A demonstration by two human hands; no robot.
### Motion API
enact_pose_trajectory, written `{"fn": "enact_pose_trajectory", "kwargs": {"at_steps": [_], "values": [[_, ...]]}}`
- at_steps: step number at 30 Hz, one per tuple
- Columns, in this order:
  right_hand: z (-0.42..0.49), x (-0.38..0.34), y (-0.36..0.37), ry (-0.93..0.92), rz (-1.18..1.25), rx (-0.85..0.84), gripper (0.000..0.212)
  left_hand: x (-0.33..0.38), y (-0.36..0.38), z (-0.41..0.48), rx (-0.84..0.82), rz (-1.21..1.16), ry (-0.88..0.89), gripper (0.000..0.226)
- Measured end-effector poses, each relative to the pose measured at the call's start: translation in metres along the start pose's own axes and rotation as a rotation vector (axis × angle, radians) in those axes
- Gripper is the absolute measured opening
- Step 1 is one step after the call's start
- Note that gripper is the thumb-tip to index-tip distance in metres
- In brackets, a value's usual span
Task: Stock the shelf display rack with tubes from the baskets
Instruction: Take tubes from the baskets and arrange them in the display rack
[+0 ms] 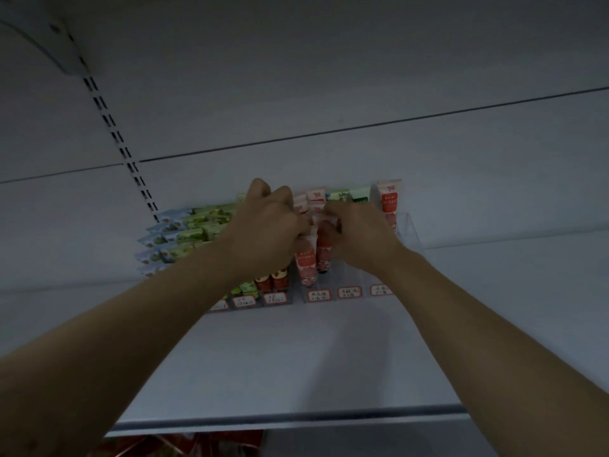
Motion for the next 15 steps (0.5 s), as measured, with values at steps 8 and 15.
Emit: {"fn": "enact_pose_trajectory", "kwargs": {"at_steps": [8,15], "values": [[0.004,0.001,0.009,0.020,0.000,-0.078,0.033,0.005,0.003,0.017,-0.137,0.079,-0.052,0.003],[0.005,-0.001,0.005,0.182,0.001,0.012,0.011,0.007,0.002,0.016,-0.163,0.088,-0.040,0.023]]}}
Point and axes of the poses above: each hand's wrist, its own z-axis towards the middle knuckle, its own y-axis out of the palm, x = y × z, the point moved 6 cm from there along z, towards the middle knuckle, and after that the axes turned 15 degrees about -z, right-handed, at the moved point
